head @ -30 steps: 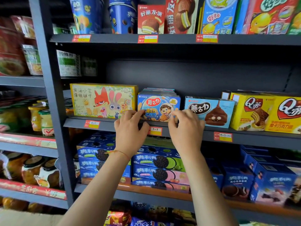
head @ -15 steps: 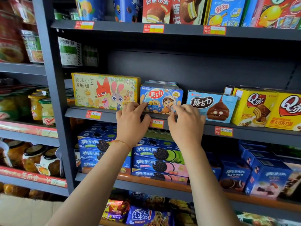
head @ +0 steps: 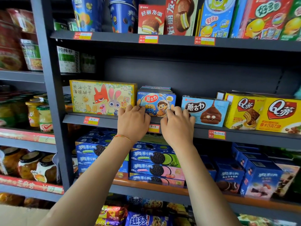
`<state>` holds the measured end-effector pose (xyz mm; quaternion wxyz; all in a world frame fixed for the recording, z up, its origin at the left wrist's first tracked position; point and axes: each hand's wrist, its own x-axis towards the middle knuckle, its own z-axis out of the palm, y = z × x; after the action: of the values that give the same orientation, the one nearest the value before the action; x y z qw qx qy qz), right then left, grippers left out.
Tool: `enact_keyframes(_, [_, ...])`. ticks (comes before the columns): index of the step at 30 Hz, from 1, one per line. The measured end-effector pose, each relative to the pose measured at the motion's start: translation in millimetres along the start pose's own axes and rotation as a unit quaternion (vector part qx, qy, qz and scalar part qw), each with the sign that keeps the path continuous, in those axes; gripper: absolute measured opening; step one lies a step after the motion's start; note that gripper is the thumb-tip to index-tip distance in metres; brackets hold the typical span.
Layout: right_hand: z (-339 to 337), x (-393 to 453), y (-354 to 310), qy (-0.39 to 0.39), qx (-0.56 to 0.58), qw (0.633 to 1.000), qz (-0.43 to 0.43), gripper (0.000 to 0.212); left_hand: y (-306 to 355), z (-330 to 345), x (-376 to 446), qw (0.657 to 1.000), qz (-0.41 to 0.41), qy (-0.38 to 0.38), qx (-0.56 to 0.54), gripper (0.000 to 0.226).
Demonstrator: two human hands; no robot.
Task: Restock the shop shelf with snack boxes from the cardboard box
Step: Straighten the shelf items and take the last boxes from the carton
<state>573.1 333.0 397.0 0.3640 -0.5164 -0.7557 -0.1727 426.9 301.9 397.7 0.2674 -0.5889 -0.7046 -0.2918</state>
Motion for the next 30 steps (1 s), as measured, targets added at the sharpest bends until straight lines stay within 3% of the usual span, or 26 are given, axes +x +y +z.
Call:
enact_keyframes(4, [4.1, 1.3, 0.1, 0.012, 0.001, 1.0, -0.005, 0.04, 0.2, -1.0, 2.7, 1.0, -0.001, -0.017, 0.011, 0.085])
enact_keyframes(9, [8.2, -0.4, 1.8, 0.034, 0.016, 0.999, -0.009, 0.039, -5.1, 1.6, -0.2, 0.999, 0.012, 0.015, -0.026, 0.067])
enact_keyframes(12, [8.5, -8.2, -6.6, 0.101, 0.119, 0.988, -0.024, 0.038, -17.9, 0.0, -14.7, 0.984, 0.028, 0.107, -0.14, 0.052])
enact_keyframes(15, [13.4, -23.1, -30.9, 0.113, 0.281, 0.949, -0.089, 0.034, -43.0, -4.5, -44.1, 0.952, -0.025, 0.174, -0.251, 0.034])
enact_keyframes(20, [56.5, -68.3, -116.0, -0.048, 0.449, 0.884, -0.124, 0.025, -126.4, 8.7, -121.5, 0.928, -0.186, 0.144, -0.288, 0.028])
enact_keyframes(23, [116.9, -114.1, -181.4, -0.188, 0.464, 0.857, -0.118, 0.025, -203.1, 33.7, -195.1, 0.916, -0.305, 0.075, -0.25, 0.026])
enact_keyframes(25, [165.4, -157.1, -229.2, -0.312, 0.44, 0.833, -0.123, 0.024, -256.7, 51.5, -260.4, 0.89, -0.399, 0.01, -0.219, 0.023])
enact_keyframes(27, [213.2, -209.4, -274.1, -0.433, 0.404, 0.796, -0.128, 0.02, -303.7, 70.9, -334.7, 0.832, -0.514, -0.05, -0.204, 0.03])
enact_keyframes(30, [281.0, -289.7, -334.1, -0.565, 0.346, 0.738, -0.132, 0.017, -363.9, 103.2, -442.1, 0.697, -0.671, -0.102, -0.233, 0.035])
